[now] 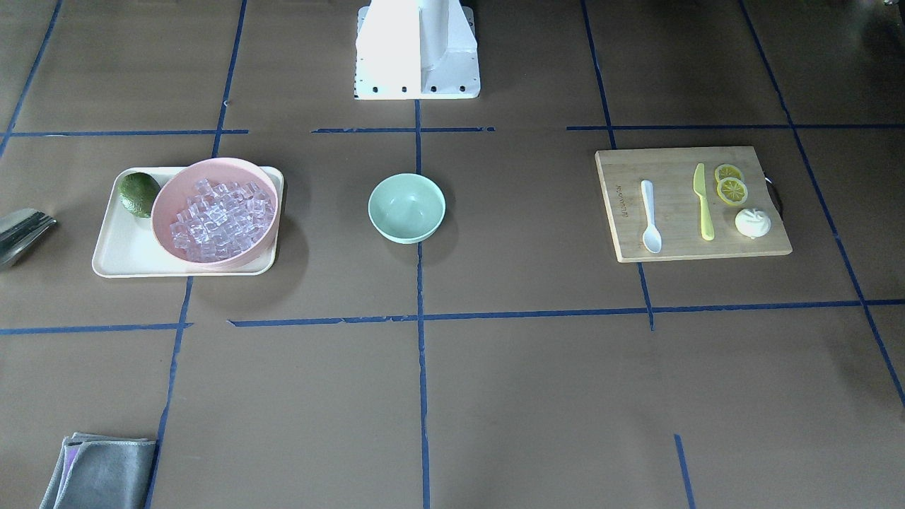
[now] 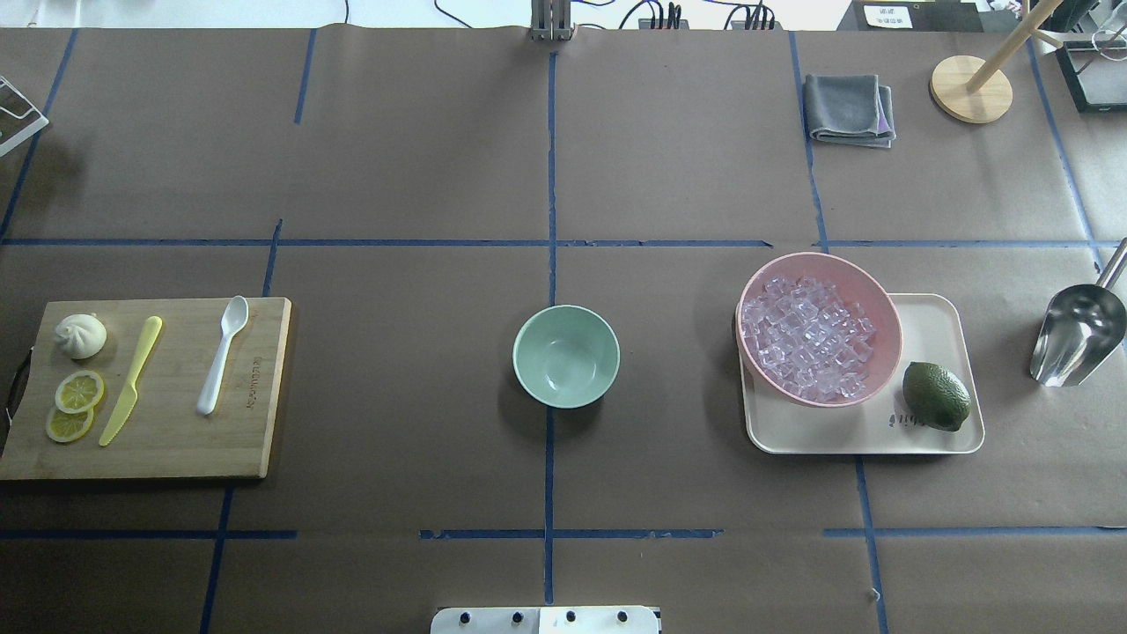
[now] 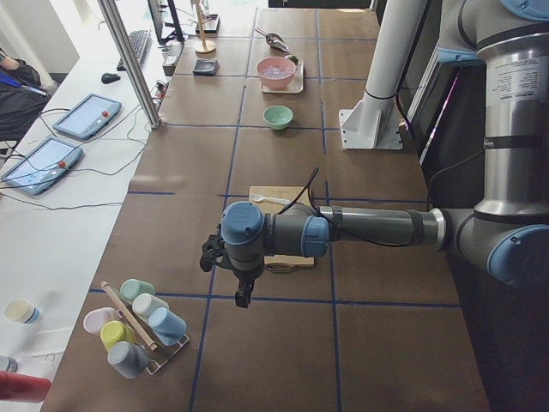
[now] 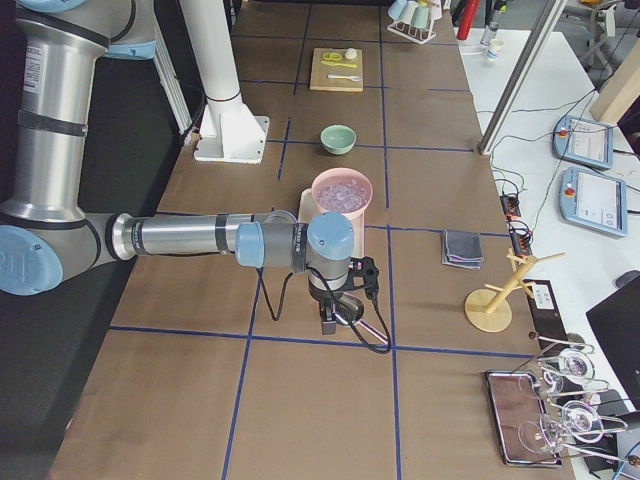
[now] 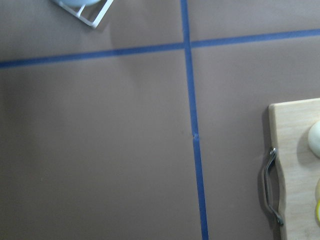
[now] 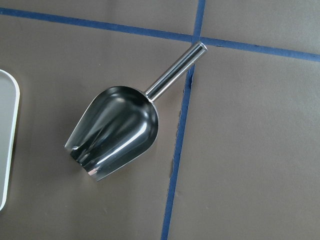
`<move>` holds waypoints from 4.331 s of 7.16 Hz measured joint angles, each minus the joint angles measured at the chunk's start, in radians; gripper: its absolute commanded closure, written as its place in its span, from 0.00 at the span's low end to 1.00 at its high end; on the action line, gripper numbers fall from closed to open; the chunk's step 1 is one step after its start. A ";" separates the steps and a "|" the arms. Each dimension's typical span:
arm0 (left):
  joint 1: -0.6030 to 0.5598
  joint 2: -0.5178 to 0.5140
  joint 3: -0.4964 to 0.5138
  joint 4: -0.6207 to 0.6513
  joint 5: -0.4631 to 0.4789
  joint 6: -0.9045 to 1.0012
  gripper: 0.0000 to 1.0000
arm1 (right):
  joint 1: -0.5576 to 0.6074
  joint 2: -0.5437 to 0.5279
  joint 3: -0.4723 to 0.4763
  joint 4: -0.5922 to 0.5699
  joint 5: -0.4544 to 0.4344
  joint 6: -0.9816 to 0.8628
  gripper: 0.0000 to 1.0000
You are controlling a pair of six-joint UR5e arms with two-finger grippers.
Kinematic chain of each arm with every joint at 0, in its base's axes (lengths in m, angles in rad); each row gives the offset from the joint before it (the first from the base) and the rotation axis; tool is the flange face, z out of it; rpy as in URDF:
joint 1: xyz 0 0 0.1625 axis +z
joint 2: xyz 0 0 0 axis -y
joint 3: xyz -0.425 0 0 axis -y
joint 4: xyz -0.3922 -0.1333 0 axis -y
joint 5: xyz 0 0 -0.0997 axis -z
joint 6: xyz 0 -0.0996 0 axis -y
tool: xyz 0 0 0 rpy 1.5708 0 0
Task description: Put spoon and ice into bowl
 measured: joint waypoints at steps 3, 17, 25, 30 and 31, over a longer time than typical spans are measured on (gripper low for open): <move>0.046 -0.046 0.030 -0.085 -0.033 0.001 0.00 | -0.003 0.001 -0.001 -0.002 0.014 0.000 0.00; 0.836 -0.155 -0.097 -0.321 0.266 -0.952 0.00 | -0.028 0.000 -0.002 -0.001 0.032 -0.001 0.00; 0.862 -0.174 -0.089 -0.315 0.288 -0.952 0.40 | -0.028 0.000 -0.002 0.000 0.031 -0.001 0.00; 0.862 -0.170 -0.088 -0.313 0.288 -0.948 0.92 | -0.028 0.000 -0.002 0.000 0.030 -0.001 0.00; 0.862 -0.168 -0.088 -0.313 0.289 -0.948 1.00 | -0.028 -0.001 -0.002 -0.001 0.030 -0.002 0.00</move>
